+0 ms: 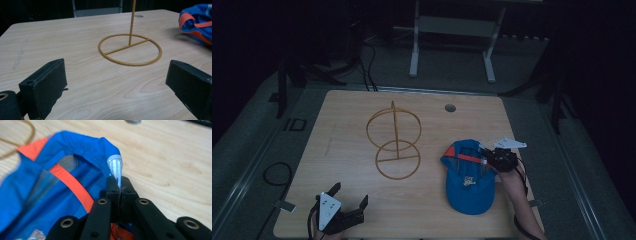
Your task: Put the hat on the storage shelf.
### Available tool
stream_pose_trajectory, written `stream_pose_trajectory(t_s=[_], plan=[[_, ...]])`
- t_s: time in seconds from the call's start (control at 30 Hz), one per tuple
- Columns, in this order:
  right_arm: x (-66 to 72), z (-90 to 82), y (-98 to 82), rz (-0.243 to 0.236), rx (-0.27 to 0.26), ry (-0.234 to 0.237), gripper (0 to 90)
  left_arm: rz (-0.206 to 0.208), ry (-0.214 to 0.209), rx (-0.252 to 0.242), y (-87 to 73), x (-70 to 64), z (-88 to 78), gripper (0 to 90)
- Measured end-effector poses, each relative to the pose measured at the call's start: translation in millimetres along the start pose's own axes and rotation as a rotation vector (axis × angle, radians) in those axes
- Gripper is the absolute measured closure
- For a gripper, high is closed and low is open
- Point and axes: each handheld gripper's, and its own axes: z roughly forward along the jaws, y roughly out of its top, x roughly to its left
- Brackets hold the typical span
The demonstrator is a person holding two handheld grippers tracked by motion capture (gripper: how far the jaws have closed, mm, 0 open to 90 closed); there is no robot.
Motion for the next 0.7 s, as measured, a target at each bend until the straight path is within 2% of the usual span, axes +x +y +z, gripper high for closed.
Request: stream_pose_trajectory(t_s=[0.17, 0.47, 0.5, 0.7], plan=[[7.6, -19.7, 15.4, -0.014, -0.06, 0.016, 88.0, 0.0, 0.001, -0.005, 1.0, -0.7, -0.8, 3.4], [10.5, -44.8, 32.2, -0.041, -0.133, 0.02, 88.1, 0.01, 0.01, 0.007, 2.7, -1.6, -1.1, 3.7], [10.9, -51.8, 36.9, -0.046, -0.146, 0.017, 88.1, 0.009, 0.011, 0.007, 2.9, -1.5, -1.0, 3.8], [11.3, -75.2, 50.6, -0.065, -0.2, 0.013, 88.1, -0.016, 0.014, 0.019, 9.6, 0.1, -2.4, 3.9]])
